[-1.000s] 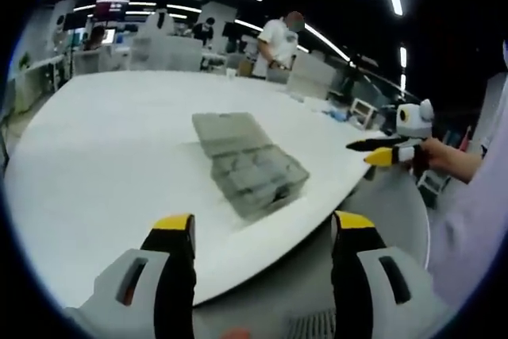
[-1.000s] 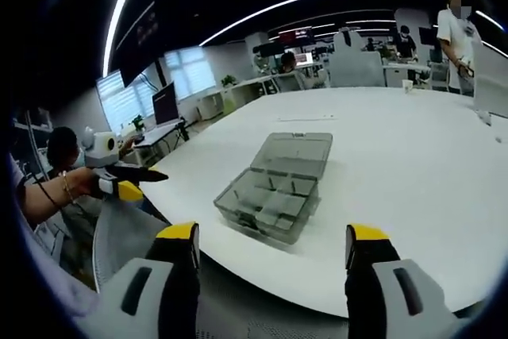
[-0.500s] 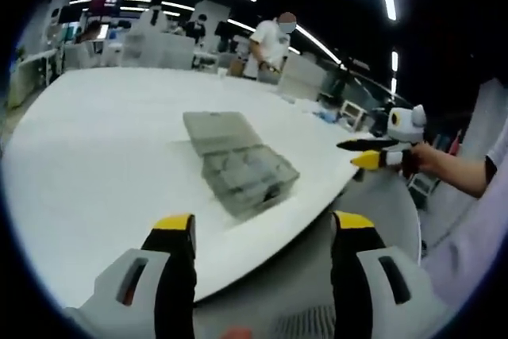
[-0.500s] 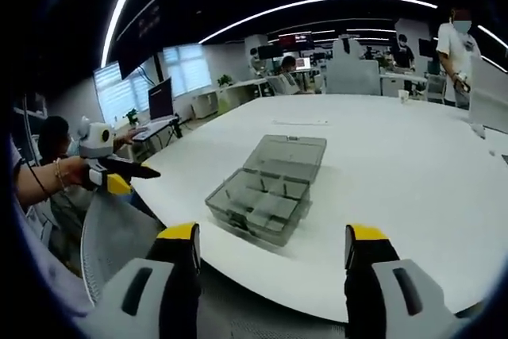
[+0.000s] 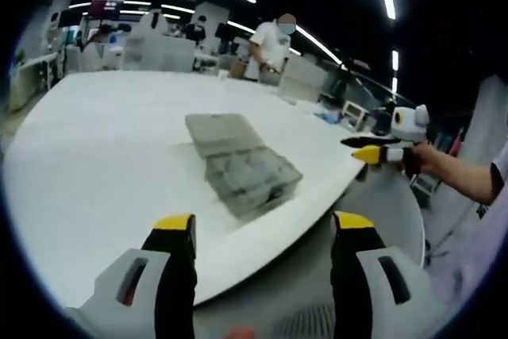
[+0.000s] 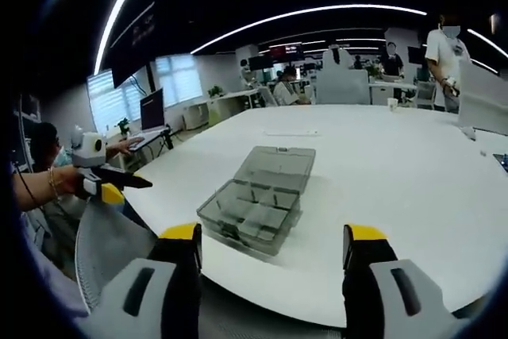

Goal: Insert the divider into the dual guide fixture by aligning both edges with the guide slots and pushing it downward to the bottom, including one-sided entry, uneven engagement, binding, and posture correction.

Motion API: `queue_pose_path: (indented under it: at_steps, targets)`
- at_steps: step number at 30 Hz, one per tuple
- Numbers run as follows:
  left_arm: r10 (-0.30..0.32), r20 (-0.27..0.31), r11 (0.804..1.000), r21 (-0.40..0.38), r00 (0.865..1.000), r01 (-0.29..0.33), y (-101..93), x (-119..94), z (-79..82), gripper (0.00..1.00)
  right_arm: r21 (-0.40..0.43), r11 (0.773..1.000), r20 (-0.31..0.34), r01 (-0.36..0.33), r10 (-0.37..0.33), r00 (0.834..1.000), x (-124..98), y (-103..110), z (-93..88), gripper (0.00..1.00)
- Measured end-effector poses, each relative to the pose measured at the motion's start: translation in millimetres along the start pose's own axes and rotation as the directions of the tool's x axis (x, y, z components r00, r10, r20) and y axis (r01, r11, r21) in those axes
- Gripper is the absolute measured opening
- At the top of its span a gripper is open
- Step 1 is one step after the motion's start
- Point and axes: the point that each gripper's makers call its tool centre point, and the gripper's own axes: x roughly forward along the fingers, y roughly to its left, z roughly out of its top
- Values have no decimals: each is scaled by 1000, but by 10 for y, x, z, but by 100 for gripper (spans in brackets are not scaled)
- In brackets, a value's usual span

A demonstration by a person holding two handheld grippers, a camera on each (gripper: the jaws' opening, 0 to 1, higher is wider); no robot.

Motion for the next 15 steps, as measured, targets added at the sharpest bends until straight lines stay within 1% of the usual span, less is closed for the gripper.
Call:
queue_pose_path:
  at_steps: [3, 9, 15]
  targets:
    - [0, 24, 1000, -18, 1000, 0, 1, -18, 35, 67, -8, 1000, -12, -1, 1, 1000, 9, 11, -16, 70]
    - [-13, 12, 1000, -7, 1000, 13, -17, 1, 23, 67, -5, 1000, -24, -6, 6, 1000, 20, 15, -33, 71]
    - [-27, 22, 1000, -8, 999, 27, -32, 1, 41, 68, -13, 1000, -32, -23, 22, 999, 26, 40, -48, 74]
